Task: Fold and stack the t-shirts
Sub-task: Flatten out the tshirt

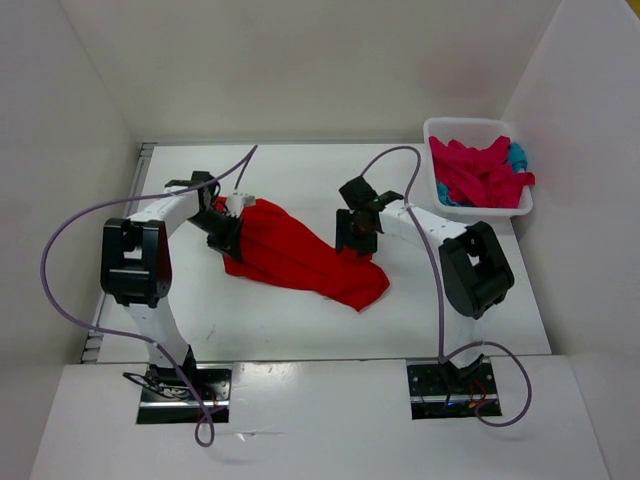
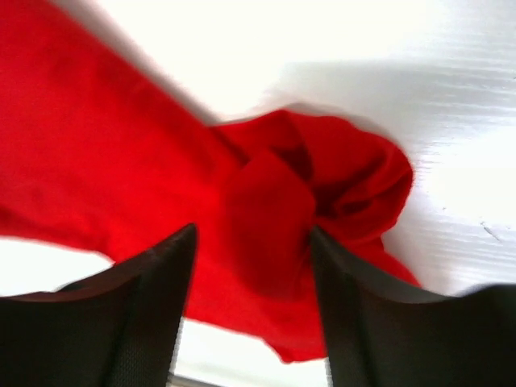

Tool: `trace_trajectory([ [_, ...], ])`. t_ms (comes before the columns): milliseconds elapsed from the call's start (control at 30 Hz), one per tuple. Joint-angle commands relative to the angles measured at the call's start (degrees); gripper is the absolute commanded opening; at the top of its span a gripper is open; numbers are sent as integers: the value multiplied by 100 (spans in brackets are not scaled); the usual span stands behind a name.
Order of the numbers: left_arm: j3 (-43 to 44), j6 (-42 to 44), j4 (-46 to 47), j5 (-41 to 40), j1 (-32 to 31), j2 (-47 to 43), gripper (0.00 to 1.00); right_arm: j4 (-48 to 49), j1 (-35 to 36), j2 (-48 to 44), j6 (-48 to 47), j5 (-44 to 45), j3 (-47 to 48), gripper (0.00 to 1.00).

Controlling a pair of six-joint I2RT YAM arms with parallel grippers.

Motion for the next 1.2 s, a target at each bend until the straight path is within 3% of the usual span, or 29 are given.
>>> trace_trajectory([
  [0,108,85,-105,251,-22,-316,0,-403,90,286,31,423,266,60],
  [133,107,85,-105,374,-22,-421,0,-455,90,225,31,423,-58,29],
  [267,239,85,-105,489,-22,-474,0,-517,90,93,31,283,-199,14],
  [333,388,85,-157,489,-22,-527,0,-570,90,24,31,221,-252,0],
  [433,528,85,-157,427,-22,-527,0,-430,90,-196,31,98,-121,0],
  [567,1519,24,-88,190,30,-474,0,-236,-339,-434,-346,45,958,0],
  [733,3996,-320,809,-749,408,-711,0,362,-1218,-557,-794,-69,3822,0],
  [767,4462,-320,809,-907,478,-650,0,362,-1385,-557,-856,-9,4757,0],
  [867,6334,-442,740,-1058,1197,-518,0,-190,-1439,-259,-1242,158,6682,0],
  [933,7517,-443,599,-1146,1497,-456,0,-631,-1439,-345,-1375,430,7121,0],
  [1000,7945,-181,215,-1321,1710,-395,0,-396,-1439,-783,-1375,431,6484,0],
  [1067,7860,-22,-138,-1322,1771,-473,0,52,-1439,-1758,-1200,511,4624,0],
  [1100,7180,110,-427,-1183,1771,-700,0,481,-1439,-2109,-1034,511,3234,0],
  [1133,6608,163,-482,-1120,1771,-868,0,589,-1439,-2713,-919,511,2611,0],
  [1167,5149,216,-352,-1120,1771,-1339,0,591,-1439,-2963,-657,511,1578,0],
])
